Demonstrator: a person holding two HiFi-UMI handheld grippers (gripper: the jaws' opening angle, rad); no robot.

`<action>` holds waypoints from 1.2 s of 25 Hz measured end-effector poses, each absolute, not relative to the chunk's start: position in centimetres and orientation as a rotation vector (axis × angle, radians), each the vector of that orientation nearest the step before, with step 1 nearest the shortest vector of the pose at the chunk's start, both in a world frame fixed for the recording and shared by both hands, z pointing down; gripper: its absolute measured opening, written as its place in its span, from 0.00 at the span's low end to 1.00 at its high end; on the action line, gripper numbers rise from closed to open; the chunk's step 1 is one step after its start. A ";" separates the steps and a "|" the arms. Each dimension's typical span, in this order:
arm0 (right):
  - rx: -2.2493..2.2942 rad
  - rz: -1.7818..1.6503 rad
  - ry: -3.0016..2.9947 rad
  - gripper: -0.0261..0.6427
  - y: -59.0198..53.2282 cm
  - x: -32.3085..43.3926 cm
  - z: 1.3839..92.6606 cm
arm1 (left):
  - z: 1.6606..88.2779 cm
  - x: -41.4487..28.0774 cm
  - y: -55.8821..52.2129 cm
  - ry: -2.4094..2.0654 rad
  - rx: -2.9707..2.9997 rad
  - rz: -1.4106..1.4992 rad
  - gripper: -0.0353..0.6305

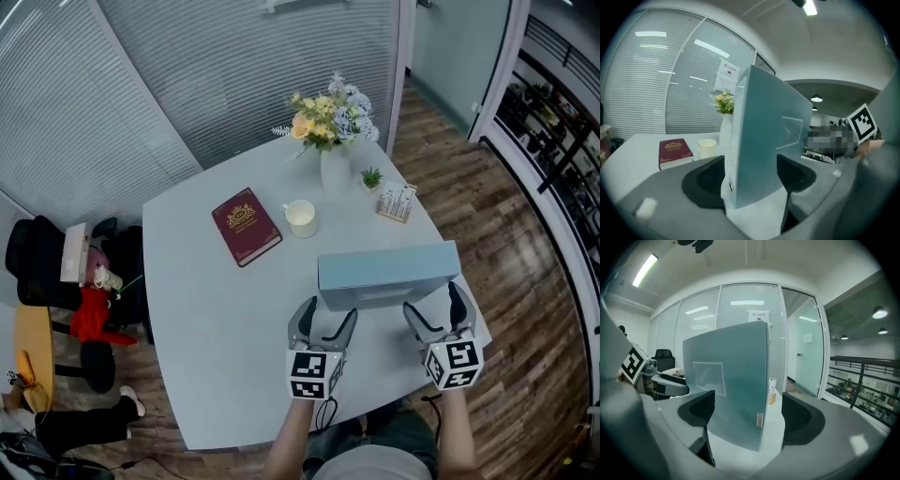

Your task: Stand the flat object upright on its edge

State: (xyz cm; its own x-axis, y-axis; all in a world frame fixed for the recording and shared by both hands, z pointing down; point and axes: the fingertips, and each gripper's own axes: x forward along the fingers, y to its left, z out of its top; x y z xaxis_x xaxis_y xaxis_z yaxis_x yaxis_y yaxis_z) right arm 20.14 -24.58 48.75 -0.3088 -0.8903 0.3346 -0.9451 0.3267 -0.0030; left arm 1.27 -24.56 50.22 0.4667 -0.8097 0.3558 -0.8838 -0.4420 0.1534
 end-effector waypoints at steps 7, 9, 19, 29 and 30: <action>1.735 0.181 -2.310 0.65 -22.8 19.6 46.4 | 47.6 -0.2 -23.7 -1.475 2.449 0.275 0.58; 1.771 0.149 -2.304 0.59 -22.3 19.5 45.5 | 46.5 -0.8 -23.4 -1.492 2.466 0.245 0.58; 1.933 0.039 -2.264 0.35 -19.6 18.2 42.0 | 42.4 -3.3 -22.1 -1.555 2.544 0.144 0.43; 1.983 -0.014 -2.255 0.16 -18.1 16.7 39.8 | 40.0 -4.0 -20.8 -1.591 2.579 0.116 0.17; 1.987 -0.016 -2.254 0.14 -18.1 16.7 39.7 | 39.9 -4.0 -20.8 -1.598 2.581 0.116 0.14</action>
State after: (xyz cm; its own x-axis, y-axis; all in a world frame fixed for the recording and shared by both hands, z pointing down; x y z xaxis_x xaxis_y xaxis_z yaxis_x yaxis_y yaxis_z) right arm 16.68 -18.14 39.74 -0.1200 -0.9882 0.0952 -0.9867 0.1293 0.0984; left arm -4.04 -20.82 39.94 0.4450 -0.8876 0.1192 -0.8955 -0.4425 0.0478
